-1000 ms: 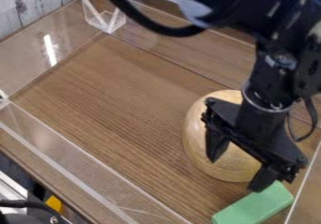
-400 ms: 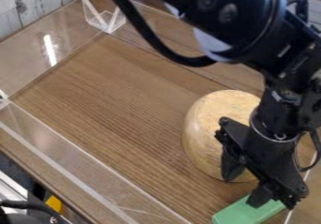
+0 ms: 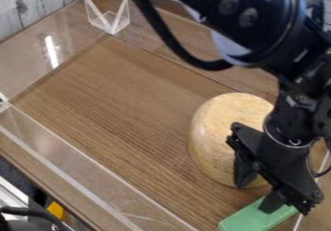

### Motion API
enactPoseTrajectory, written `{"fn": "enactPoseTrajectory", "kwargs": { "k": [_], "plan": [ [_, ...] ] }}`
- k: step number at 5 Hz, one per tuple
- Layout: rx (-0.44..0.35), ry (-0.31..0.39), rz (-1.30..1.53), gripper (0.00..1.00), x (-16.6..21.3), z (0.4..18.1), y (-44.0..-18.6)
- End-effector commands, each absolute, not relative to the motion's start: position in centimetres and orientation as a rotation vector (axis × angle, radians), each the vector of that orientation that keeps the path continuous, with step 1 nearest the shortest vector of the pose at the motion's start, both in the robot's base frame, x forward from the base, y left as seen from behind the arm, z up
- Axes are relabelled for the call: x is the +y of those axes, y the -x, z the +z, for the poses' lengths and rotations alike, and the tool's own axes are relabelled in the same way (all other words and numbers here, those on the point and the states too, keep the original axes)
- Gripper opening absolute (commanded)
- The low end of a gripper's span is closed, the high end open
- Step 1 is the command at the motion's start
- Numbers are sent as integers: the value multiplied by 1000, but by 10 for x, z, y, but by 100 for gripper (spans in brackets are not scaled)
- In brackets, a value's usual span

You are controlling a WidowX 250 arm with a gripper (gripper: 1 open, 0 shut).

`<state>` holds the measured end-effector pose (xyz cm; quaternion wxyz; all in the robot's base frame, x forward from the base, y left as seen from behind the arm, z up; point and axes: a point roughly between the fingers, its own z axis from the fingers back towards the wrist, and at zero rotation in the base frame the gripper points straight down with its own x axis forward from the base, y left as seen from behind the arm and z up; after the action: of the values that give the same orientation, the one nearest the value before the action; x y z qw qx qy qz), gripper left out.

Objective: Put the green block in the brown bowl

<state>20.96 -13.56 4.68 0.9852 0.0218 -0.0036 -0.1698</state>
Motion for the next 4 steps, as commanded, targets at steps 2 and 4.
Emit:
{"fn": "enactPoseTrajectory", "kwargs": {
  "k": [2, 4],
  "plan": [
    [-58, -21, -355, 100, -146, 70, -219],
    [-68, -12, -453, 100, -150, 61, -222]
  ]
}}
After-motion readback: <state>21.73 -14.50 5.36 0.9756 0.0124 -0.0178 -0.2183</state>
